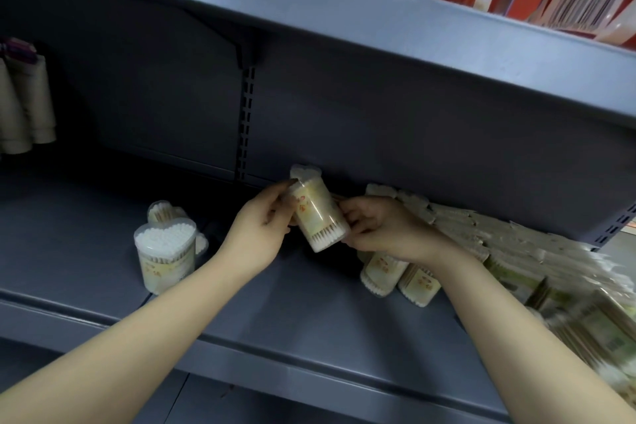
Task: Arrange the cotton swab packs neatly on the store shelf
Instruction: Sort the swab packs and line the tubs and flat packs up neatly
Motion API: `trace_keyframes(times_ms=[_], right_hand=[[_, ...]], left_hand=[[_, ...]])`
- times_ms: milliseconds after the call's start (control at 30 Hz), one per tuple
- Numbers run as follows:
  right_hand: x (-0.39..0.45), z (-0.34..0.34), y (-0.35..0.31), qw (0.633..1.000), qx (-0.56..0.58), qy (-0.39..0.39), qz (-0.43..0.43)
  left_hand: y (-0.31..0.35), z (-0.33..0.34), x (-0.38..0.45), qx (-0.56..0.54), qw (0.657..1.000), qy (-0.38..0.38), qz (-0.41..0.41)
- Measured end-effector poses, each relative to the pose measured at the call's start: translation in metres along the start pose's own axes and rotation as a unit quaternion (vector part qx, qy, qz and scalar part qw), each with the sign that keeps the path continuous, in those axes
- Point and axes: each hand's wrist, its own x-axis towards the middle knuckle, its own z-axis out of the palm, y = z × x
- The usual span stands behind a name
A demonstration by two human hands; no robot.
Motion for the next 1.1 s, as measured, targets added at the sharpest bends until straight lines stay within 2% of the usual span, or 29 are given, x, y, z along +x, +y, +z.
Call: trace_keyframes(times_ms=[267, 733, 1100], right_hand=[[-0.002, 0.001, 0.000, 0.995, -0.098, -0.003, -0.004], [-0.002, 0.004, 0.003, 0.992, -0.123, -0.007, -0.006], [-0.001, 0.004, 0.008, 0.987, -0.159, -0.008, -0.019]], left_hand=[[0.005, 0.004, 0.007, -0.002, 1.000, -0.007, -0.004], [0.005, 0.008, 0.007, -0.003, 0.999, -0.008, -0.035], [0.007, 0.011, 0.008, -0.008, 0.994, -0.019, -0.109]])
